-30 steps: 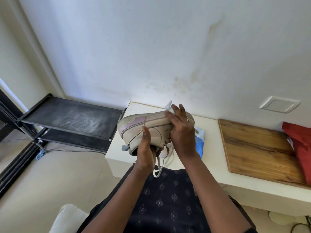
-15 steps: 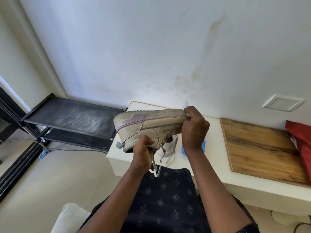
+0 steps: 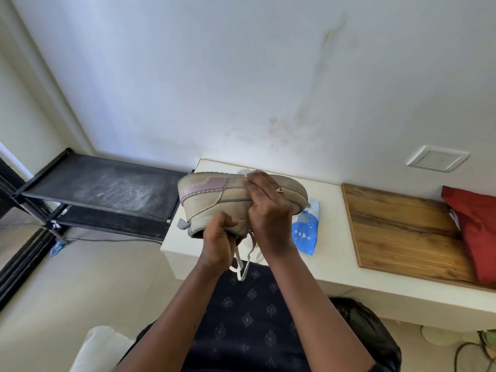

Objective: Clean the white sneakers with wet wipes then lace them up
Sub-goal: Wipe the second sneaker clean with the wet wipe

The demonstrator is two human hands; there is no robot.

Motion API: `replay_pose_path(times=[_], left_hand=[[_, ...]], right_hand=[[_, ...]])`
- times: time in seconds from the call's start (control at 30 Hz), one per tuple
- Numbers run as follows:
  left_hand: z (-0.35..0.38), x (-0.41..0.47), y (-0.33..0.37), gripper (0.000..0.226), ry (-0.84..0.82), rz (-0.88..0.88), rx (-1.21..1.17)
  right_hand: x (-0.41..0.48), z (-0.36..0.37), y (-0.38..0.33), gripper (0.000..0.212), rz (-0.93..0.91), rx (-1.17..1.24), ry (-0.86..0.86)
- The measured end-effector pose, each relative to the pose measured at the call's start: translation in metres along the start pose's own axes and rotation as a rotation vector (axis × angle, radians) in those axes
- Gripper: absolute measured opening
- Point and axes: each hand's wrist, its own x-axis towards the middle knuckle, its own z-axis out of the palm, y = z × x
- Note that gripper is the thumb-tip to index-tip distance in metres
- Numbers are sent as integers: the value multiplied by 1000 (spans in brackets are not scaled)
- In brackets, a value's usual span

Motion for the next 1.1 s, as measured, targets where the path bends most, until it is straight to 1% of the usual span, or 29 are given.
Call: replay_pose_path(times=[0.1,0.13,0.2,0.27,0.33,0.43,0.5,0.57,0.67,0.73,0.87,0.9,0.97,1.0,1.07,1.1], left_hand=[[3,1,-3,32,19,-37,-161],[5,1,-4,31,17,-41,-186],[6,1,-2,26,13,-34,-218],[5,1,0,25,25,-24,-221],[5,-1,3,29,24,-16,-230],[6,-3,4,36,38,-2,-253],[5,-2,8,28,41,19,-245],[3,1,10,24,52,34,-252],[0,2,11,27,49,37,-255],[-2,2,10,30,51,27,-214],[1,-1,10,17,140,-25,-122],[3,-1,10,19,145,-31,-106],[1,0,10,45,118,-14,-108],[0,0,10,53,99,-4,-112],[-4,0,11,57,87,8,-105],[-6,0,11,54,84,11,-100]], right_hand=[[3,-3,9,38,28,-61,41],[4,-4,12,36,35,-75,50],[5,-6,21,33,54,-103,72],[6,-8,31,31,78,-119,80],[9,-8,35,33,115,-134,84],[15,-7,37,29,251,-151,123],[18,-7,42,24,348,-129,125],[20,-8,44,29,426,-102,129],[20,-11,39,32,474,-70,129],[19,-10,33,27,429,-82,113],[15,-4,12,30,291,-112,56],[13,-1,4,30,259,-89,39],[8,3,-14,30,174,-3,-16],[6,4,-21,29,128,45,-46],[2,4,-27,31,61,105,-89],[1,4,-26,32,38,109,-111]])
